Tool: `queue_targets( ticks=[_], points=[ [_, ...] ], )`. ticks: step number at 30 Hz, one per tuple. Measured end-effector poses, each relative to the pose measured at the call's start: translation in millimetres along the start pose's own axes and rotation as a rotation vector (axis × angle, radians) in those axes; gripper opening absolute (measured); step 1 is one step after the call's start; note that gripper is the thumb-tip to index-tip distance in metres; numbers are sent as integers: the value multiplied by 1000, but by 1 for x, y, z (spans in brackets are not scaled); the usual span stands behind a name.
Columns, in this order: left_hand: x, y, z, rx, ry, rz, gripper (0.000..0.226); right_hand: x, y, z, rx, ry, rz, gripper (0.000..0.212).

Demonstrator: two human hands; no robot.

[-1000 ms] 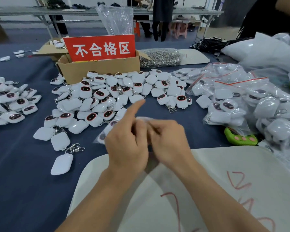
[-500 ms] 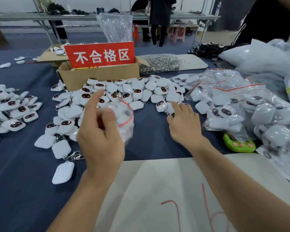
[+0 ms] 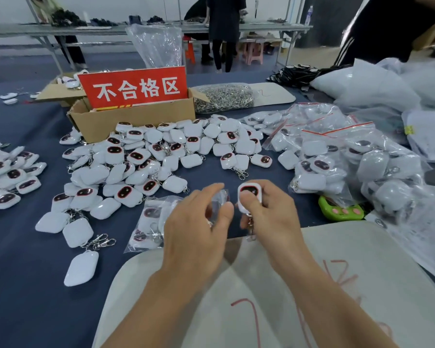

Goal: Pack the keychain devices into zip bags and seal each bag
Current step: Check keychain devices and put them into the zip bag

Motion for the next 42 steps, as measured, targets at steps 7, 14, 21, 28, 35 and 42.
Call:
queue_targets(
  ticks=[7, 14, 21, 28, 35, 42],
  points=[
    [-4, -6, -3, -8, -12, -40, 17, -21, 4, -3, -165, -386, -279, 26],
    [-5, -7, -9, -2, 100, -3, 19, -9, -6, -6, -128, -386, -173, 29],
    [-6, -2, -5, -23, 204, -4, 41, -3, -8, -16, -13, -455, -148, 34],
    [8, -4, 6, -145, 251, 109, 36, -23, 3, -28, 107, -417, -333, 25],
    [4, -7, 3, -99, 334, 60, 30, -25, 3, -27, 86, -376, -336, 27],
    [0, -5, 0, -37, 370, 25, 32, -22, 1, -22, 70, -361, -315, 28]
  ],
)
Point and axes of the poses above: each hand's wrist, its own y-axis away from the middle knuckle, its own x-axis out of the back of the hand, z = x × y, the point moved 7 cm from there along -y, towards the middle knuckle, and after that the axes turned 10 degrees about y, right-handed, at the moved point
